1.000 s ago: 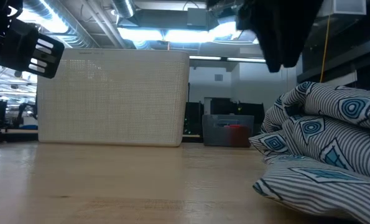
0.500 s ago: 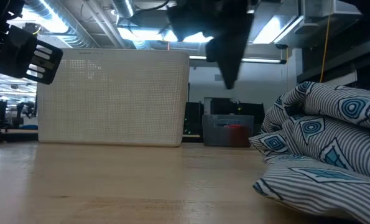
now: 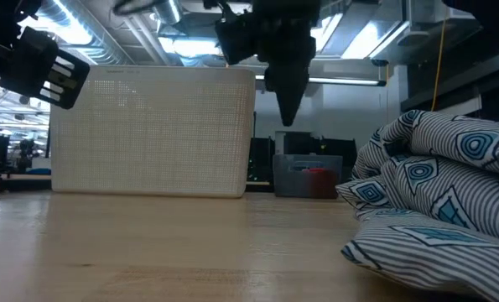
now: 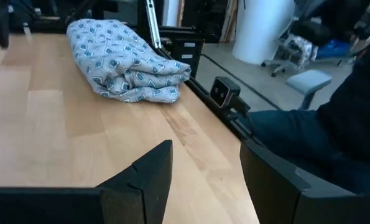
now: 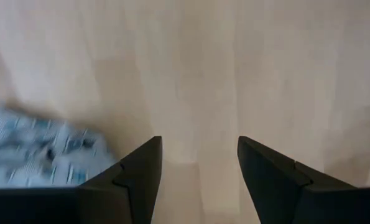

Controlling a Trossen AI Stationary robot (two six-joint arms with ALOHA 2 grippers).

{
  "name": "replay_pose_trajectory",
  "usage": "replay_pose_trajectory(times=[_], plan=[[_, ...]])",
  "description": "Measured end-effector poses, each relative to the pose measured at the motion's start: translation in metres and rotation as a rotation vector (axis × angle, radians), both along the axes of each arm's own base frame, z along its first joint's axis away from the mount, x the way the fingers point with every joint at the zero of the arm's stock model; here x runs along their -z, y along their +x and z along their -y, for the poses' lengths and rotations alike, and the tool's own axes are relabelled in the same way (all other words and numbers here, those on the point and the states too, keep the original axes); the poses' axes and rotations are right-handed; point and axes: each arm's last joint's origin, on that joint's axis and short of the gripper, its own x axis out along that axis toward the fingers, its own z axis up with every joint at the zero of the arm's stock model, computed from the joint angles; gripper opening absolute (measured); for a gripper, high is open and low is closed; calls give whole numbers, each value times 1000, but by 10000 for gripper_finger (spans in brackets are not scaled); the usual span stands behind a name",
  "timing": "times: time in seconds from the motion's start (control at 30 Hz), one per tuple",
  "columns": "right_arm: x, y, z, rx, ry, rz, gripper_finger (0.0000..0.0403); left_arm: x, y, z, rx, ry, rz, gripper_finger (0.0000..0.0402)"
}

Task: Pick & place medical supplies in basket/bin
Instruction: Put the blue patient gown into the white bin

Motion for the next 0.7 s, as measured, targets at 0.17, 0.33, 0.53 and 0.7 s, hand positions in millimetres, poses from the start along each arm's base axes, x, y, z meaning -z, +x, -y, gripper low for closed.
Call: replay_pose_trajectory(times=[0.17,0.33,0.53,0.7], plan=[[10,-14,0,-111,206,-152,210,0,-1,1,-6,-74,-43,187],[25,-25,1,-145,412,-258,210,0,-3,4,-57,-86,-47,187],[56,-38,-6,-203,497,-332,210,0,-5,6,-143,-78,-34,187],[85,-47,-6,-221,558,-337,210,1,-8,9,-202,-86,-39,187]])
